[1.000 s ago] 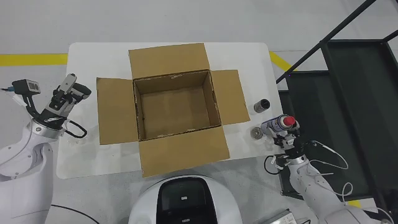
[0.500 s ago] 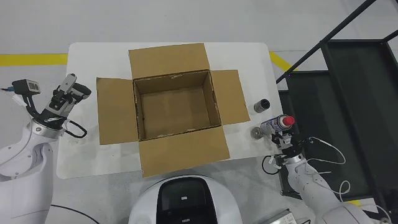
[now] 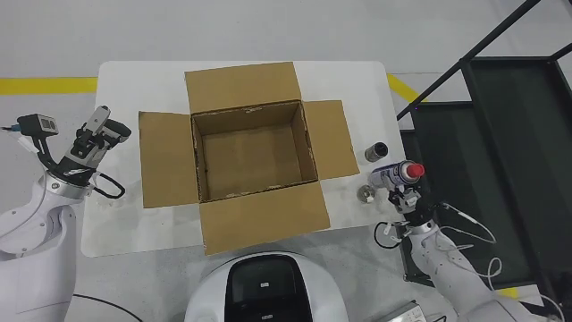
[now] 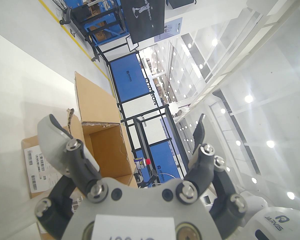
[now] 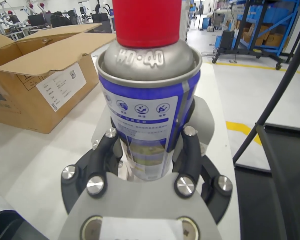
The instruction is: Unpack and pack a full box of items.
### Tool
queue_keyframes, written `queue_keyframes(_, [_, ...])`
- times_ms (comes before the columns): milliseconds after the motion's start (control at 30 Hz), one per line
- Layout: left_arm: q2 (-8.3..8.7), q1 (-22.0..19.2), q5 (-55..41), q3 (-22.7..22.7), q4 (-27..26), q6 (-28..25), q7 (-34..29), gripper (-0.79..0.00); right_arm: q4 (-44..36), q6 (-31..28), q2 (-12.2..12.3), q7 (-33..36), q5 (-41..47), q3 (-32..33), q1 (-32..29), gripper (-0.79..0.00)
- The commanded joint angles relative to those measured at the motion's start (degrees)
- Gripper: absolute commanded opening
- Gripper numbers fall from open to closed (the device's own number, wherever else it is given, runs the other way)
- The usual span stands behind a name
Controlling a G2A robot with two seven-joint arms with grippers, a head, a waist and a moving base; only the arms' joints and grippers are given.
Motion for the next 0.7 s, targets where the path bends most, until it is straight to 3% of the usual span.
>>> queue_keyframes(0, [0.00, 0.0, 0.0, 0.0, 0.0, 0.0, 0.0, 0.000, -1.9, 2.9, 1.0, -2.9, -1.7, 0.7, -0.7, -0.785])
queue_keyframes(300, [0.00, 0.0, 0.0, 0.0, 0.0, 0.0, 0.0, 0.000, -16.2, 7.9, 5.8, -6.8, -11.2, 6.0, -3.8, -0.785])
queue_keyframes(667, [0.00, 0.0, 0.0, 0.0, 0.0, 0.0, 0.0, 0.000, -60.5, 12.0, 9.7, 19.5, -26.1, 16.2, -17.9, -0.785])
